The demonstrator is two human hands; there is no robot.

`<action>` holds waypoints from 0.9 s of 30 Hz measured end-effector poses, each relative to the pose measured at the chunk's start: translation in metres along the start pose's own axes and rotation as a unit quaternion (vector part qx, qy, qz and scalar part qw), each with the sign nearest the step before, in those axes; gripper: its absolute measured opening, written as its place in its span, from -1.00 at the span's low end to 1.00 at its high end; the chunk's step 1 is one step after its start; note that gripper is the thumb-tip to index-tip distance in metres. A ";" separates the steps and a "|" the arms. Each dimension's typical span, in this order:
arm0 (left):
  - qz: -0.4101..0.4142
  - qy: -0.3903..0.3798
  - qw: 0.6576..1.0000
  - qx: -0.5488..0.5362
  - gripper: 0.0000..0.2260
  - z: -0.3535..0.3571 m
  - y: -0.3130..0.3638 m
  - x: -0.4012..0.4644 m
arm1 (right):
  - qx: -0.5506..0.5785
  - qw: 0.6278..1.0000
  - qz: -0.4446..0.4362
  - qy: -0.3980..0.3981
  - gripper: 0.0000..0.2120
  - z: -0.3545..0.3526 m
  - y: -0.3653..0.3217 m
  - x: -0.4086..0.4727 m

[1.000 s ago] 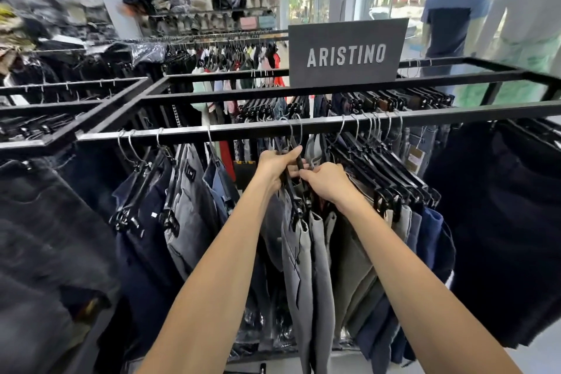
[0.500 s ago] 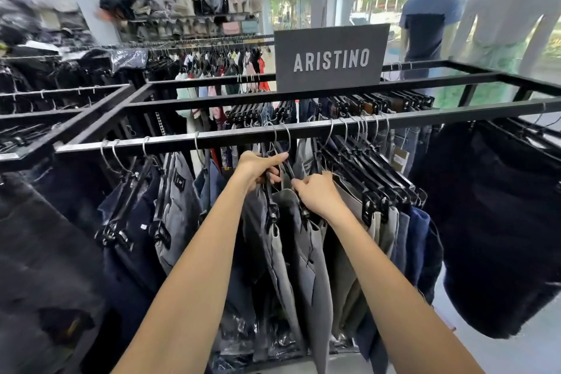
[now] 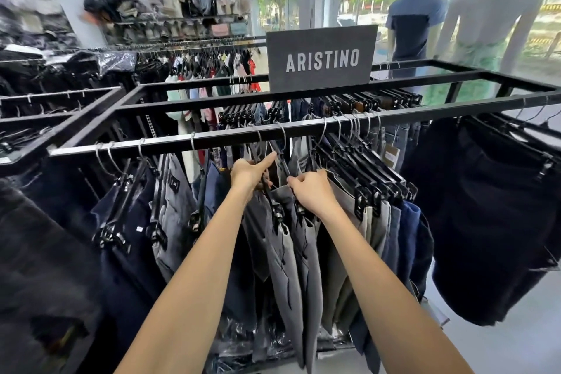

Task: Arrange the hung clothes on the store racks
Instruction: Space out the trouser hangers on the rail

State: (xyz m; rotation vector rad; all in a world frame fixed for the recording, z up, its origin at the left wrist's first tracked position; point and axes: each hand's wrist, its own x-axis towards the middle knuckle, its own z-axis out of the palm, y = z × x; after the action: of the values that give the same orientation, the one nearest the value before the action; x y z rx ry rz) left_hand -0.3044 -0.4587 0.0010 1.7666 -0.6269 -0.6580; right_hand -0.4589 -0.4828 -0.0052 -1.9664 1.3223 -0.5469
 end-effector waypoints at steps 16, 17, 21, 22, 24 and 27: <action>0.189 0.114 0.962 0.159 -0.81 -0.138 0.029 -0.059 | 0.098 0.984 -0.147 -0.009 -0.62 0.067 -0.117 -0.054; 0.180 0.116 0.963 0.163 -0.80 -0.149 0.026 -0.060 | 0.093 0.986 -0.134 -0.039 -0.62 0.074 -0.122 -0.056; 0.139 0.072 0.977 0.142 -0.80 -0.175 -0.006 -0.058 | 0.119 0.984 -0.062 -0.120 -0.72 0.113 -0.131 -0.060; 0.143 0.066 0.979 0.129 -0.80 -0.179 -0.014 -0.059 | 0.143 0.981 -0.039 -0.126 -0.79 0.121 -0.132 -0.059; 0.158 0.062 0.982 0.080 -0.79 -0.189 -0.024 -0.062 | 0.178 0.976 -0.011 -0.123 -0.94 0.132 -0.135 -0.057; 0.154 0.065 0.986 0.008 -0.77 -0.215 -0.026 -0.061 | 0.207 0.970 0.017 -0.124 -0.89 0.140 -0.138 -0.048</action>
State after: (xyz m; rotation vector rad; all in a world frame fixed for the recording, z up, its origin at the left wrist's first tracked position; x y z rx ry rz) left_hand -0.1945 -0.2660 0.0372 1.6661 -0.7959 -0.3243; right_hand -0.2971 -0.3619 0.0054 -1.6059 0.9925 -0.4960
